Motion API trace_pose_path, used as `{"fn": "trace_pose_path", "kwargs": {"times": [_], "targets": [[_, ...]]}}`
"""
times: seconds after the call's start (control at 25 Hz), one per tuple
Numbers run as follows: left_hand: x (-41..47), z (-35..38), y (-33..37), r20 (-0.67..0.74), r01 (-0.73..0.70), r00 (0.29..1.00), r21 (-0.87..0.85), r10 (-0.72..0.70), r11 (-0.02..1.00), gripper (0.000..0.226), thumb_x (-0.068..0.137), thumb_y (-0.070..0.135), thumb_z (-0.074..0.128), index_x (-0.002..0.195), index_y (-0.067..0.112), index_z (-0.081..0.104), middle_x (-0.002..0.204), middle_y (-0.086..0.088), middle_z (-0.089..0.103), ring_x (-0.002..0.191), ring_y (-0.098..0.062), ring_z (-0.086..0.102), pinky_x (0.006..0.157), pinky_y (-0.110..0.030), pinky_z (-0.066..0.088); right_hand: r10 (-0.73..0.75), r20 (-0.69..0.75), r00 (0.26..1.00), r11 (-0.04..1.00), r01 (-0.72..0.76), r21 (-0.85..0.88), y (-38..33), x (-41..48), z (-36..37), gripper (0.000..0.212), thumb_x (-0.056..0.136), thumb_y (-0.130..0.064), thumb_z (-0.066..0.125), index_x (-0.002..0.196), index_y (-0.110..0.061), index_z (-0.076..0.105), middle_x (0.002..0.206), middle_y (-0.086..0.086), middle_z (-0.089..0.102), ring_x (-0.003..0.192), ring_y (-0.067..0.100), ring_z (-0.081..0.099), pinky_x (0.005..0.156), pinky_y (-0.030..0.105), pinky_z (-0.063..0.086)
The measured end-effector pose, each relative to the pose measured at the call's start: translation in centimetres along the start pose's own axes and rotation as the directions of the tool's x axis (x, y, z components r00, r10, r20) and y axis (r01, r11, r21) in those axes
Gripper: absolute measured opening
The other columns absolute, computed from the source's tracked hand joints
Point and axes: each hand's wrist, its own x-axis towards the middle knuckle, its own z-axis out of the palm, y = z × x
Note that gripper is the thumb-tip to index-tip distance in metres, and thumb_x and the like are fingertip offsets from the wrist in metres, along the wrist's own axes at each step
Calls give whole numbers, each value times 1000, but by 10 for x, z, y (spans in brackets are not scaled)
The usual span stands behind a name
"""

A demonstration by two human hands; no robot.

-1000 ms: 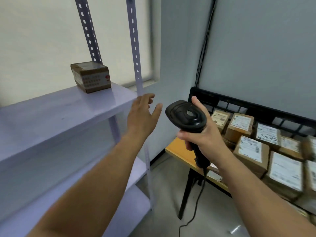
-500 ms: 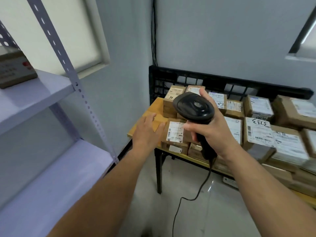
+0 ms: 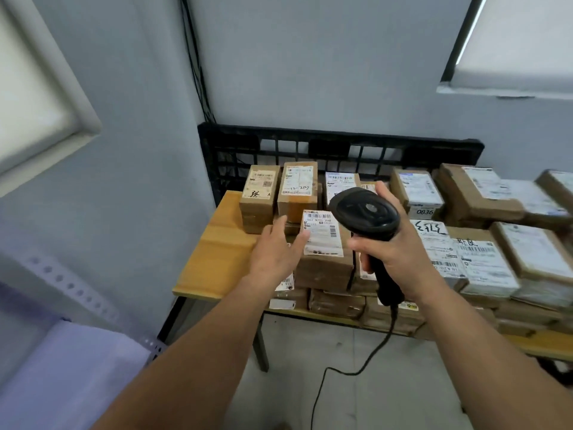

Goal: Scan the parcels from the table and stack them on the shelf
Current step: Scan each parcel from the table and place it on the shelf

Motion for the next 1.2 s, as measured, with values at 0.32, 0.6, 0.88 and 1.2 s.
{"fn": "trace_pose_path", "kwargs": {"times": [0.32,0.6,0.88,1.2], "targets": [[32,19,3,322,216,931,-107,-172,970,74,94,67,16,150,22,31,154,-8,35,141,-29,32,111,-43,27,158,-41,987,987,-158,17,43,27,17,99,75,2,78,140,-53,28,127,12,57,52,24,58,47,33,51],[24,25,-3,510,286,848,-212,-144,934,65,93,70,20,150,47,0,157,-4,29,139,-33,34,112,-52,31,270,-87,959,962,-267,50,57,28,27,100,75,7,76,150,-38,26,124,2,60,45,22,56,45,29,50],[22,-9,-15,463,310,884,-486,-61,817,106,77,34,77,149,51,1,149,-7,39,108,-21,56,86,-41,53,238,-49,970,971,-238,20,40,19,29,100,76,8,74,152,-35,25,131,3,54,50,13,62,48,29,52],[4,-55,-18,235,128,972,-513,-5,849,120,61,50,80,145,56,-5,146,-9,43,123,-29,52,103,-55,43,78,60,995,993,-83,86,0,4,36,97,72,0,81,135,-57,34,122,19,60,58,15,63,50,28,51]]}}
